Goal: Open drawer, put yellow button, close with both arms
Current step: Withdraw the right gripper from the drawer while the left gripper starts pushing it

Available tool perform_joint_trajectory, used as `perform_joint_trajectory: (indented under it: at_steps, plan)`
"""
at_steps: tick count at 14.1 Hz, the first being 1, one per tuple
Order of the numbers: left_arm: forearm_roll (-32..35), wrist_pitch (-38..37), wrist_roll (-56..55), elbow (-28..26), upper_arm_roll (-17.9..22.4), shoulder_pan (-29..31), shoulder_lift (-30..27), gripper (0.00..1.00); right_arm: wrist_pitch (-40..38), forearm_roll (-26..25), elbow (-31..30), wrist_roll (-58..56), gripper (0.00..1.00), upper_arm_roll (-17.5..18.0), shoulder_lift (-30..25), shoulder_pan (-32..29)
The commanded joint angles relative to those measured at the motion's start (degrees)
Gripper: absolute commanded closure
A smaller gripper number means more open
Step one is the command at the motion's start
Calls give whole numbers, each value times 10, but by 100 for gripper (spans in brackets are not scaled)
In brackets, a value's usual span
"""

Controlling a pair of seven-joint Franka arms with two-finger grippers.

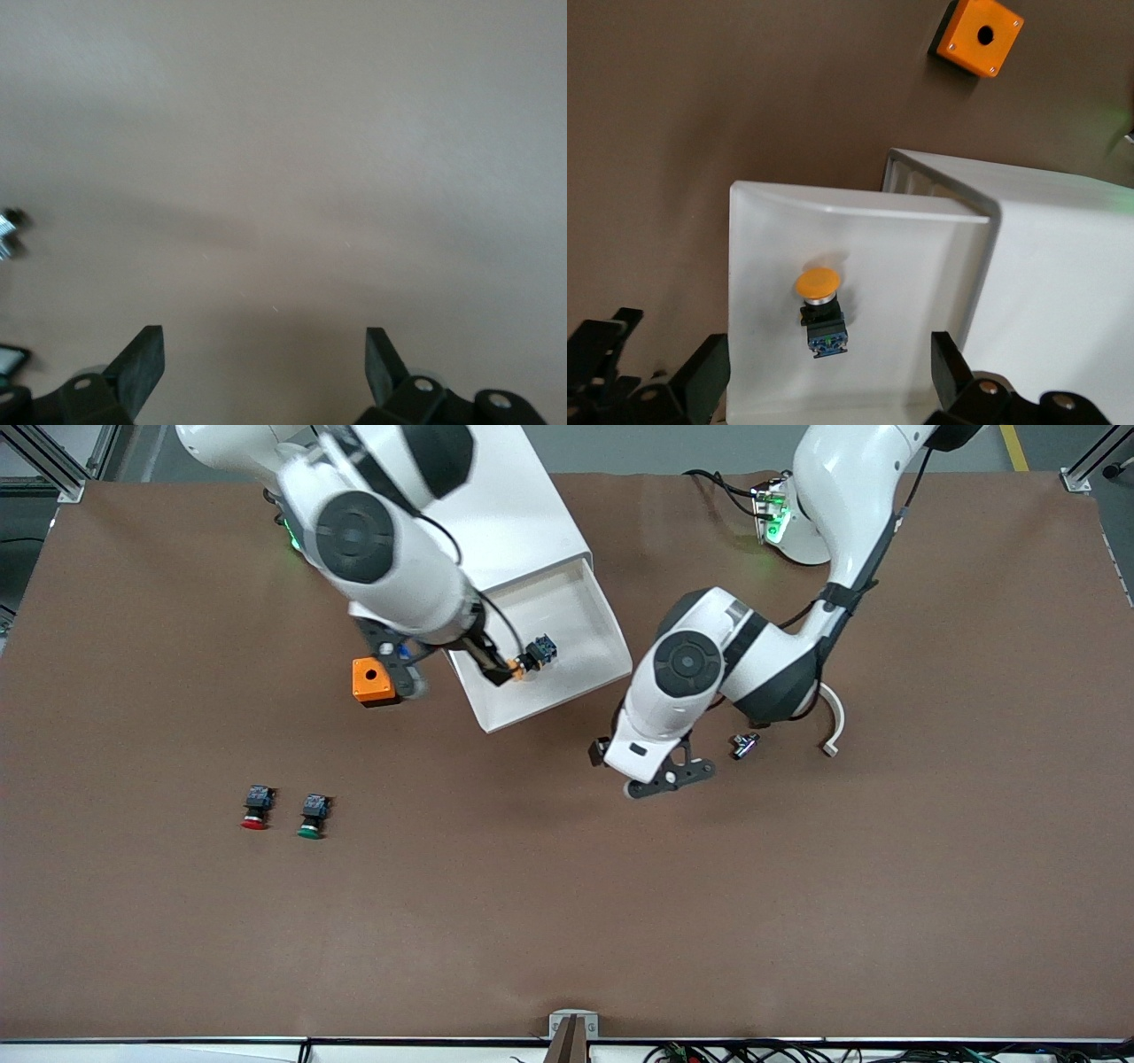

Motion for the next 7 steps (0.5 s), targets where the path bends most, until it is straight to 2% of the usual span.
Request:
perform_joint_trajectory:
  at_steps: [1,5,7]
  plan:
    - [5,8,-33,-6,0,-20,-5,0,-46,4,21,-89,0,6,-22,-54]
    - [-1,7,-71,-7,-23,-26,-3,0,-71,3,19,-246,0,7,-38,-129]
    - [-25,7,-78,-6,-35,-26,-3,0,-89,-1,19,-332,0,6,-38,-168]
